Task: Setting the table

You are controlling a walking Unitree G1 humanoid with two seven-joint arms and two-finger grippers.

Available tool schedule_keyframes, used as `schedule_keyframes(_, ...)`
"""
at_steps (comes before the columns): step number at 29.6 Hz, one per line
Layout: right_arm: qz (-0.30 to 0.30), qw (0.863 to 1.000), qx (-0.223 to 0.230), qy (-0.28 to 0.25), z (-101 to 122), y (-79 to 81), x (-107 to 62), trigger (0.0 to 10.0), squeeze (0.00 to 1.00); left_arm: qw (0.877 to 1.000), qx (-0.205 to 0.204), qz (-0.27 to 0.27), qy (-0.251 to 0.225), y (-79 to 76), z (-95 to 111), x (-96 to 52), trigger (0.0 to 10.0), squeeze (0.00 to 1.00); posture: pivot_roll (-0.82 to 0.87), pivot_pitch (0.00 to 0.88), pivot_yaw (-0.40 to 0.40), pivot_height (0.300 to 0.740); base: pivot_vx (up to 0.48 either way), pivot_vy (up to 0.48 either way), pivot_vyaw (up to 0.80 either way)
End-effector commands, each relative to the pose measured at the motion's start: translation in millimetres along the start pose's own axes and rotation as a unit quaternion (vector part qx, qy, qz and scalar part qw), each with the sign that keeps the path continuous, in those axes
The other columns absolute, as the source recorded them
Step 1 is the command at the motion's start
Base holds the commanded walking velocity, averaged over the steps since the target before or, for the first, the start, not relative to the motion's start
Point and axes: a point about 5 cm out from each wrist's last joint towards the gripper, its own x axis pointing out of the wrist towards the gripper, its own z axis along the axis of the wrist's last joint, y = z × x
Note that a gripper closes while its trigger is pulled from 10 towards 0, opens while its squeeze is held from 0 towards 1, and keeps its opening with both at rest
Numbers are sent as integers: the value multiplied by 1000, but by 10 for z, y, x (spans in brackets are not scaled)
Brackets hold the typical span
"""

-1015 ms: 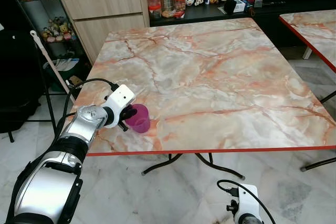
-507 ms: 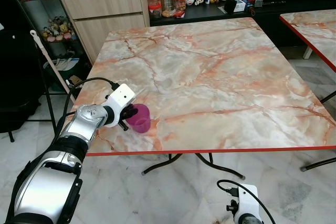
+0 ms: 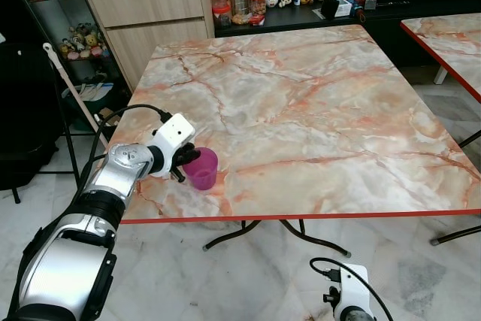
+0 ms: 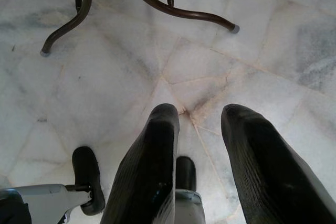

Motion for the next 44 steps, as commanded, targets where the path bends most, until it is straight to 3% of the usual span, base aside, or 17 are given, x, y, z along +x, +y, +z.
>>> schedule_keyframes(1,2,1000,7,3,-20,33,-5,10000,0,1000,1,10,0,91,39,-56,10000,0,-1,0,110,740,0,0,0)
schedule_keyframes(2,2,1000,6,3,-20,34,-5,10000,0,1000,1,10,1,91,36,-57,10000,0,1,0,110,740,0,0,0)
schedule_keyframes(3,2,1000,7,3,-20,34,-5,10000,0,1000,-1,11,2,93,27,-58,5098,0,1,0,110,740,0,0,0)
schedule_keyframes(4,2,1000,7,3,-20,34,-5,10000,0,1000,-1,12,3,94,22,-59,5098,0,1,0,110,740,0,0,0)
schedule_keyframes(5,1,1000,8,3,-21,34,-5,10000,0,1000,-3,13,5,93,10,-61,0,0,1,0,110,740,0,0,0)
schedule_keyframes(11,1,1000,8,3,-21,33,-5,10000,0,1000,4,3,16,59,-31,-59,4784,0,0,0,110,740,0,0,0)
schedule_keyframes(12,1,1000,9,3,-21,32,-6,10000,0,1000,2,6,16,62,-31,-59,10000,0,-1,0,110,740,0,0,0)
schedule_keyframes(16,1,1000,8,4,-25,31,-6,10000,0,1000,-5,18,6,91,1,-63,10000,0,-1,0,111,740,0,0,0)
schedule_keyframes(18,1,1000,8,4,-27,32,-7,10000,0,1000,-12,26,-4,121,38,-71,10000,1000,-1,0,111,740,0,0,0)
schedule_keyframes(23,0,1000,8,4,-26,30,-6,10000,0,999,-11,32,-7,138,54,-76,10000,1000,0,0,109,740,0,0,0)
schedule_keyframes(24,0,1000,8,4,-26,30,-6,10000,0,1000,-8,30,-5,133,49,-75,10000,0,0,0,109,740,0,0,0)
schedule_keyframes(32,0,1000,8,4,-21,29,-5,10000,0,999,-11,31,1,113,9,-58,10000,0,-2,0,110,740,0,0,0)
schedule_keyframes(33,0,1000,8,4,-22,29,-5,10000,0,999,-14,35,2,117,1,-57,10000,1000,-2,0,110,740,0,0,0)
schedule_keyframes(37,0,1000,9,4,-23,27,-5,10000,0,998,-20,52,6,142,-14,-55,10000,1000,-4,0,110,740,0,0,0)
schedule_keyframes(39,-1,1000,9,4,-24,26,-6,10000,0,998,-20,58,6,150,-17,-55,10000,725,-4,0,110,740,0,0,0)
schedule_keyframes(40,-1,1000,9,5,-26,25,-6,10000,0,997,-26,65,7,163,-24,-56,10000,0,-4,0,110,740,0,0,0)
schedule_keyframes(44,-1,1000,9,4,-26,23,-6,10000,0,997,-29,67,9,166,-35,-56,10000,0,-5,0,109,740,0,0,0)
